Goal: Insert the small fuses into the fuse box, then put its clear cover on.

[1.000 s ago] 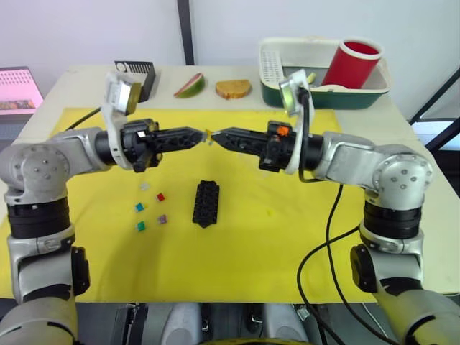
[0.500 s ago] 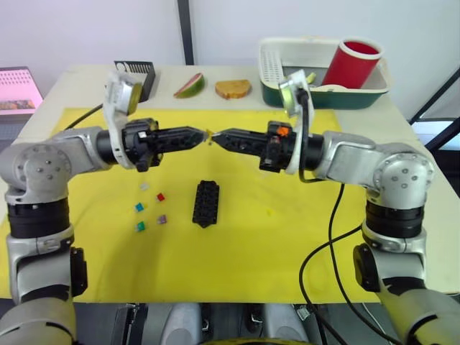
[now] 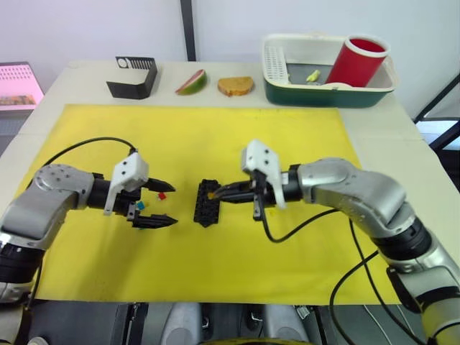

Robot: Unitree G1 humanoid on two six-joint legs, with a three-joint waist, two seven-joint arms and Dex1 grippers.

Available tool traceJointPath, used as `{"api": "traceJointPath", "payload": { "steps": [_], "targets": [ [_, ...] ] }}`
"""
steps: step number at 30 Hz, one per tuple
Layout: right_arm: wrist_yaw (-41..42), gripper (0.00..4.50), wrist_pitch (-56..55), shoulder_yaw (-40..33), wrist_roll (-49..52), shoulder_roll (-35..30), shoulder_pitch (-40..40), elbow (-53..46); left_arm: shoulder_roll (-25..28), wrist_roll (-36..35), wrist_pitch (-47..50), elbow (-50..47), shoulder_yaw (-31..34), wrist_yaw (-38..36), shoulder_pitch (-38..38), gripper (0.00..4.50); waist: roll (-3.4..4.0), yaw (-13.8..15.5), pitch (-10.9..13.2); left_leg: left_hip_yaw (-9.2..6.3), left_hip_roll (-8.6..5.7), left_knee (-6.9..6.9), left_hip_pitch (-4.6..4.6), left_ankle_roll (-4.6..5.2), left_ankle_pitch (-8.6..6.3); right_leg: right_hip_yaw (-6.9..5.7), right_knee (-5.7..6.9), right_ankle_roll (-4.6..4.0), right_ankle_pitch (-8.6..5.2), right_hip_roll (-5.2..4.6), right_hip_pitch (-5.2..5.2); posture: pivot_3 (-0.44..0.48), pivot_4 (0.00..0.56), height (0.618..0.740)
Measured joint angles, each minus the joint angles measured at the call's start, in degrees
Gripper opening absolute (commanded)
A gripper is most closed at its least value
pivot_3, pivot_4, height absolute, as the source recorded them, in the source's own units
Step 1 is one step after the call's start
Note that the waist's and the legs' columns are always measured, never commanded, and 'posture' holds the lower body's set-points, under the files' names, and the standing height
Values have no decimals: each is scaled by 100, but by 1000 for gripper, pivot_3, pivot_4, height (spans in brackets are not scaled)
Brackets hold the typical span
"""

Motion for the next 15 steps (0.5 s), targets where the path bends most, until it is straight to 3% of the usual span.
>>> {"api": "traceJointPath", "payload": {
  "steps": [5,15],
  "targets": [
    [6,0,-37,143,-392,302,199,-151,-377,225,-636,-13,11,27,194,4426,0,-11,0,-1,0,-1,5,2,-1,-4,0,6,4,0,5,0,150,740],
    [-10,0,22,195,-876,620,282,-158,-634,608,-1092,205,-205,-5,123,4426,0,-14,0,-2,2,0,9,1,0,-5,3,6,4,4,10,0,150,740]
  ]
}}
